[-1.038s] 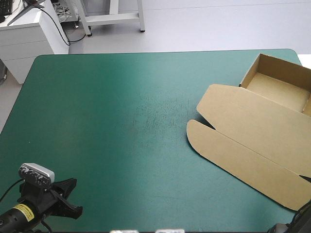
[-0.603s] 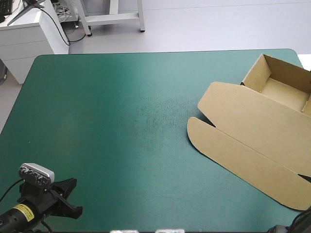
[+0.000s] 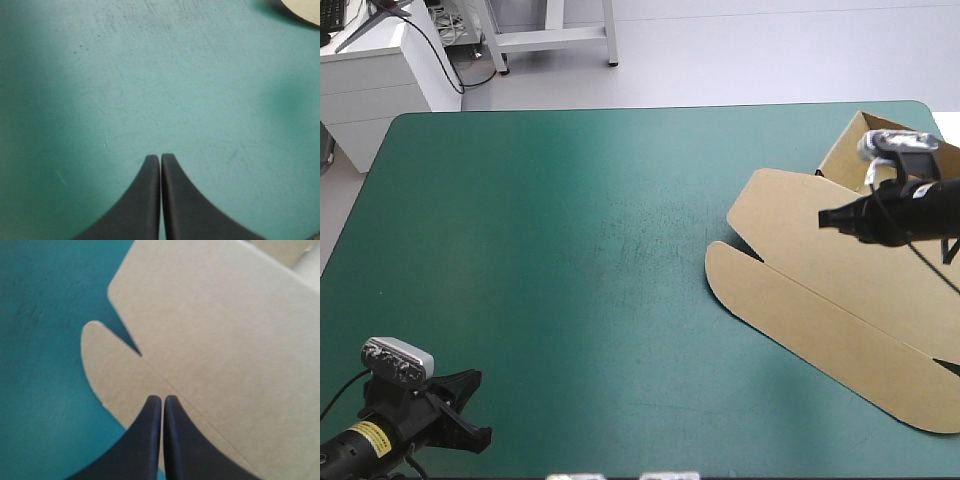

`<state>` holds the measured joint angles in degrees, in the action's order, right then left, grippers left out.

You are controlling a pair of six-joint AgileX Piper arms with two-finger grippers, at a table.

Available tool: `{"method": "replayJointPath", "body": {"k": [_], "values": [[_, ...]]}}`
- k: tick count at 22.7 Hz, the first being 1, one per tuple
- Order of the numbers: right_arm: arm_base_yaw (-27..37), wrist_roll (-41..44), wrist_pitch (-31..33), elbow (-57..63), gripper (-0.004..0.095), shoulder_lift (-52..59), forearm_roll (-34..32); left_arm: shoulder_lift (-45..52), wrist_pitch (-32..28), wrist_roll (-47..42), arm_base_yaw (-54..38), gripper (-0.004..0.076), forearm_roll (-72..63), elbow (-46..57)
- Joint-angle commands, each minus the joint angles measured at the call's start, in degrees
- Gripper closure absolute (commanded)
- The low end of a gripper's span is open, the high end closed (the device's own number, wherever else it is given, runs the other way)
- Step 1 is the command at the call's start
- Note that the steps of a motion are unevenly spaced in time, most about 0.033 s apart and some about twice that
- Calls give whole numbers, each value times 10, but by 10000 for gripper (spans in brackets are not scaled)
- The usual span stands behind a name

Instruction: Fold the box

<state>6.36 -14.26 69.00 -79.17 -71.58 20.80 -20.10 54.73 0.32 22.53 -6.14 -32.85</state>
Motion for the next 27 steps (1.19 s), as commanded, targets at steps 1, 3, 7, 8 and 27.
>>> {"method": "replayJointPath", "body": {"k": [1,3,7,8,27], "values": [[-49,-39,-59,76,924,90,12,-6,-25,1,2,732,-15,-13],[-75,-66,-112,154,925,155,12,-5,-33,1,2,732,-15,-13],[-78,-72,-221,317,925,313,10,25,-83,29,2,732,-12,10],[-78,-72,-236,345,925,343,10,34,-96,29,2,732,-13,20],[-78,-19,-347,564,927,681,-43,90,-148,29,2,732,-14,81]]}}
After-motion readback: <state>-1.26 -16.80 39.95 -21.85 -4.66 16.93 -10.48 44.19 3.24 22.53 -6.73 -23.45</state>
